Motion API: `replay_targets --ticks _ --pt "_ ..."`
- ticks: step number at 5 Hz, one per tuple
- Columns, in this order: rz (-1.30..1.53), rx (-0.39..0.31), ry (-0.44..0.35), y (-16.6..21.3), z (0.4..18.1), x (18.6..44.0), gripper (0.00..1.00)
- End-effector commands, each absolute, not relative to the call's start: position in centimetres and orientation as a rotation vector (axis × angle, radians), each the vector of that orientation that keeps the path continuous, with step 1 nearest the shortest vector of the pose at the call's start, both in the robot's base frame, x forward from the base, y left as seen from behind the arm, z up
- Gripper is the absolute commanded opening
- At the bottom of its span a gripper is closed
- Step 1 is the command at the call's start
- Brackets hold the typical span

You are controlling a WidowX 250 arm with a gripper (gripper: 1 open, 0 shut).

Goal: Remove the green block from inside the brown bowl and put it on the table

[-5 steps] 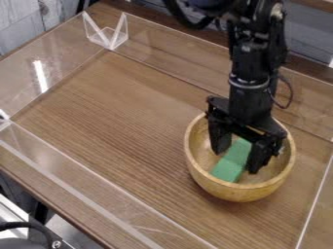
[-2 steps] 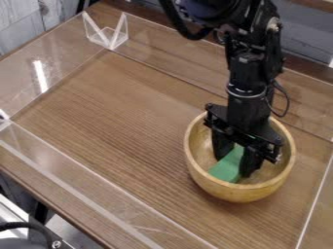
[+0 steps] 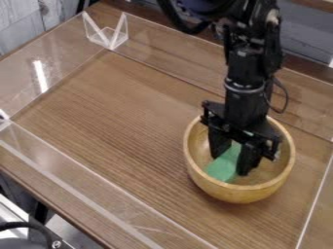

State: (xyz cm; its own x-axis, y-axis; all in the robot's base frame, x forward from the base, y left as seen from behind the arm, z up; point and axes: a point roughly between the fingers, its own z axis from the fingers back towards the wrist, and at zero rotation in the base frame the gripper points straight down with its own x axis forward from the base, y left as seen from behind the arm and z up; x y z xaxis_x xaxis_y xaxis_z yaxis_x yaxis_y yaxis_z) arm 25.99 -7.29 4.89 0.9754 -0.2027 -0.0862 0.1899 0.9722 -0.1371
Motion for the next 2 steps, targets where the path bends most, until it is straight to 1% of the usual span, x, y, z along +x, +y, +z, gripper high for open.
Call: replay_targets --ticks 1,2 --pt "-0.188 -0.142 0.015 -7.1 8.0 27.3 0.0" --pt "-0.175 -0.149 0.001 -6.8 9.6 27.4 0.0"
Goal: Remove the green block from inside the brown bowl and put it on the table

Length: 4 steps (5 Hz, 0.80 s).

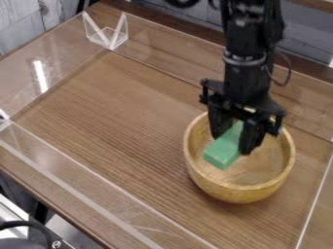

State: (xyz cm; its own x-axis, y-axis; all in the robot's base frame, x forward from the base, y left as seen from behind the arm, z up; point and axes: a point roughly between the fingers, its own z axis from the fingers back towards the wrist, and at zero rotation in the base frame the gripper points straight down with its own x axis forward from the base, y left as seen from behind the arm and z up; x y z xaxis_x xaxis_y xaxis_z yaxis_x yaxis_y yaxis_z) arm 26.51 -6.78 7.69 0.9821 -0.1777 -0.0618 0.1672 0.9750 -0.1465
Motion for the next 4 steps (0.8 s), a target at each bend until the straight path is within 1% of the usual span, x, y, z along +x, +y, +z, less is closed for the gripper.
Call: replay_targets --ticks 1,2,3,4 --pt "-0.127 -0.156 -0.042 -5.9 13.5 28.0 0.0" --pt "-0.051 -0.14 -0.105 -2.9 18.2 29.0 0.0" --pt "-0.032 -0.13 -0.14 -0.5 19.6 28.5 0.0" --pt "-0.062 -0.13 -0.15 -1.4 19.3 27.0 0.0"
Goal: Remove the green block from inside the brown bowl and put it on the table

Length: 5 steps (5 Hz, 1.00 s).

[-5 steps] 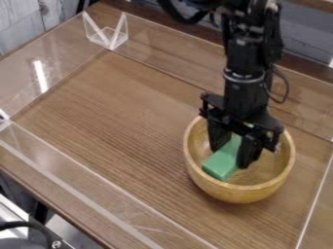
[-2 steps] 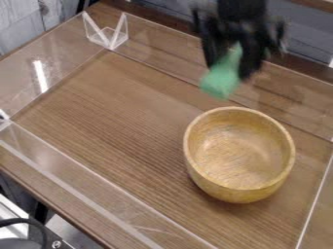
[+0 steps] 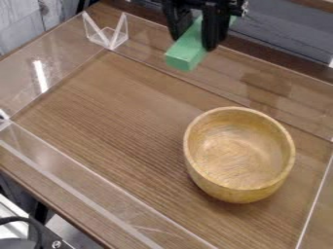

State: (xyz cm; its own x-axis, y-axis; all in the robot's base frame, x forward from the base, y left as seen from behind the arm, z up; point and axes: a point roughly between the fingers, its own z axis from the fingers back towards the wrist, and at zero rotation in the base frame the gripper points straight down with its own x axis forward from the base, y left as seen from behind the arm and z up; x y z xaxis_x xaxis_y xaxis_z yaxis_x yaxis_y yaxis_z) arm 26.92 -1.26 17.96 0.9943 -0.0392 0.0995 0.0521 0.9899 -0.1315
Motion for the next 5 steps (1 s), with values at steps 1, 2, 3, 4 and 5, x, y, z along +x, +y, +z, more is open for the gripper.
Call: replay_targets --ticks 1,2,3,4,5 --pt "-0.087 -0.125 -0.159 -2.4 18.4 26.2 0.0" --pt "-0.098 -0.118 -0.179 -3.6 17.2 26.6 0.0" --pt "-0.108 -0.113 -0.2 -5.2 16.5 26.4 0.0" --pt "-0.118 -0.11 -0.222 -6.1 16.0 26.8 0.0" --pt "-0.111 -0.107 -0.235 -5.9 16.1 27.1 0.0"
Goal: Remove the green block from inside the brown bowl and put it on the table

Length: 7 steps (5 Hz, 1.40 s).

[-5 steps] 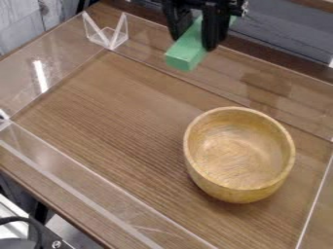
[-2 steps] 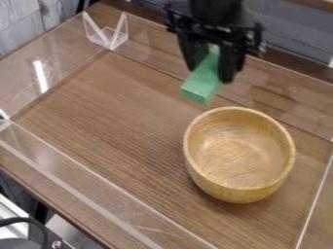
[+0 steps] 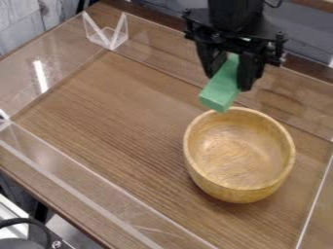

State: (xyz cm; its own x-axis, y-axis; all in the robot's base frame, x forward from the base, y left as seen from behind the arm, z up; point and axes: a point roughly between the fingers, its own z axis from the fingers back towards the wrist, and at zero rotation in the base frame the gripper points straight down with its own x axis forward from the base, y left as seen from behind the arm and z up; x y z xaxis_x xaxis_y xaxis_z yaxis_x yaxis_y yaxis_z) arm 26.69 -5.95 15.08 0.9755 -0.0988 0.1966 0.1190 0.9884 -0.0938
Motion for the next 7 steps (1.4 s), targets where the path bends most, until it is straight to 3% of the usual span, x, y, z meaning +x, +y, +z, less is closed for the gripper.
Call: replay_targets --ticks 1,4,5,7 --pt "-0.106 -0.102 -0.249 -5.7 16.1 27.5 0.0" --pt "-0.083 -0.076 -0.27 4.6 14.8 22.0 0.0" --pt "-0.096 -0.069 -0.286 6.9 13.0 21.0 0.0" --pt "-0.086 -0.041 -0.267 7.8 9.4 21.1 0.0"
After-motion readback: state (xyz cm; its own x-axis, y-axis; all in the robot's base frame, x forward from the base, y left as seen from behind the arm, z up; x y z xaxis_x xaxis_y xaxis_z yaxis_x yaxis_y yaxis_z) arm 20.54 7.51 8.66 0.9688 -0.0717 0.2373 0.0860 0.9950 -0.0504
